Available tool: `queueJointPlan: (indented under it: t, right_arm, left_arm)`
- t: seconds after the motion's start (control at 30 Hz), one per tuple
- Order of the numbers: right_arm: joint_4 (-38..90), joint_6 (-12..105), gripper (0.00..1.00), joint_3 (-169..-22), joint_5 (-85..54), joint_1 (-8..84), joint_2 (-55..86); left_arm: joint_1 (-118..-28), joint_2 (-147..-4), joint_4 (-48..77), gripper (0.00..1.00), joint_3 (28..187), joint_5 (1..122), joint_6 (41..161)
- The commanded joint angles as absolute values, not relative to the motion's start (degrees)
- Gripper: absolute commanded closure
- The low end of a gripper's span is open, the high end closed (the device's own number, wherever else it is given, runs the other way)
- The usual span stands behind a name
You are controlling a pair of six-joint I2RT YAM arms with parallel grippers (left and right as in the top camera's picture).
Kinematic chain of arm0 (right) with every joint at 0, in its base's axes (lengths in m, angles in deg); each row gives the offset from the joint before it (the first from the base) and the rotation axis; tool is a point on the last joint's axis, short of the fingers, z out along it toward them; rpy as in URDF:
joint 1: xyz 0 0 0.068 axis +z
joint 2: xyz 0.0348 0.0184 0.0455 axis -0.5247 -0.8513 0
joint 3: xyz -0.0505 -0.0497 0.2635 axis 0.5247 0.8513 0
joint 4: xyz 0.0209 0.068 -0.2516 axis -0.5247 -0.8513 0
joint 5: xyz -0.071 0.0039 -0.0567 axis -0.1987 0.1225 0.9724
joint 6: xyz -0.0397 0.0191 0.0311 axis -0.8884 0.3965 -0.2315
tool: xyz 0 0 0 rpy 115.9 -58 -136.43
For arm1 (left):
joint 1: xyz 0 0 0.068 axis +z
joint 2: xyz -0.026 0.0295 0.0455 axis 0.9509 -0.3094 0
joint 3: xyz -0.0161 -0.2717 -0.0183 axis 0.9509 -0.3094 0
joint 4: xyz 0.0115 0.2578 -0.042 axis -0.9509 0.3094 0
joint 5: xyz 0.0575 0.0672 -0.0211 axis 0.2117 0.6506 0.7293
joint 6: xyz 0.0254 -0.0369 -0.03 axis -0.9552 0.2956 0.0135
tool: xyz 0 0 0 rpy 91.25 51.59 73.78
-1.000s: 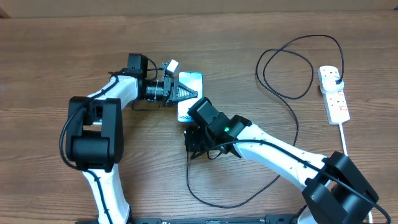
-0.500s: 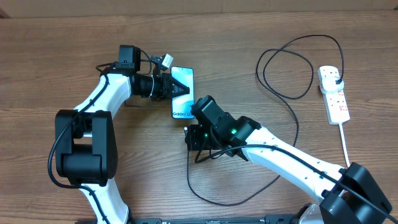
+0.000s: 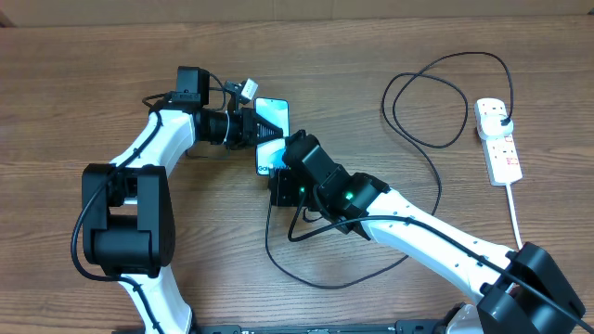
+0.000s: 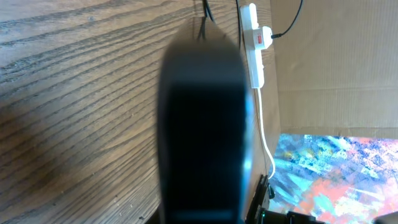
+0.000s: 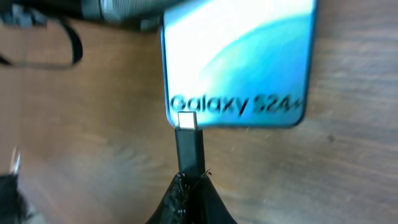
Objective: Plug charger to phone and switch on socket
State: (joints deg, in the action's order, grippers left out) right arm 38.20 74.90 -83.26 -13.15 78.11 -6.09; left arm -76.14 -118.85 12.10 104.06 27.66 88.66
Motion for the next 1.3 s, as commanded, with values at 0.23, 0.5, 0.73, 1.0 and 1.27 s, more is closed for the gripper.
queueJointPlan:
  t: [0.23, 0.5, 0.73, 1.0, 1.27]
  right_arm:
    - [24.3, 75.6, 0.96, -84.4, -17.5, 74.8, -5.0]
    - [15.1, 77.7, 0.96, -78.6, -14.0, 75.8, -5.1]
    - [20.2, 82.6, 0.96, -71.6, -8.5, 75.8, -5.3]
    - [20.9, 83.6, 0.74, -71.3, -8.5, 75.8, -6.1]
    - [22.7, 85.2, 0.71, -71.3, -8.7, 75.9, -8.6]
  left_arm:
    - [-76.6, -117.9, 11.8, 0.96, 104.3, 26.3, 88.9]
    - [-76.1, -117.9, 11.8, 0.96, 104.3, 35.3, 94.1]
    - [-76.1, -117.9, 12.0, 0.96, 104.3, 35.4, 94.1]
    - [-76.1, -117.9, 12.1, 0.96, 104.3, 35.3, 94.1]
    - [-76.1, -117.9, 12.1, 0.96, 104.3, 35.2, 94.5]
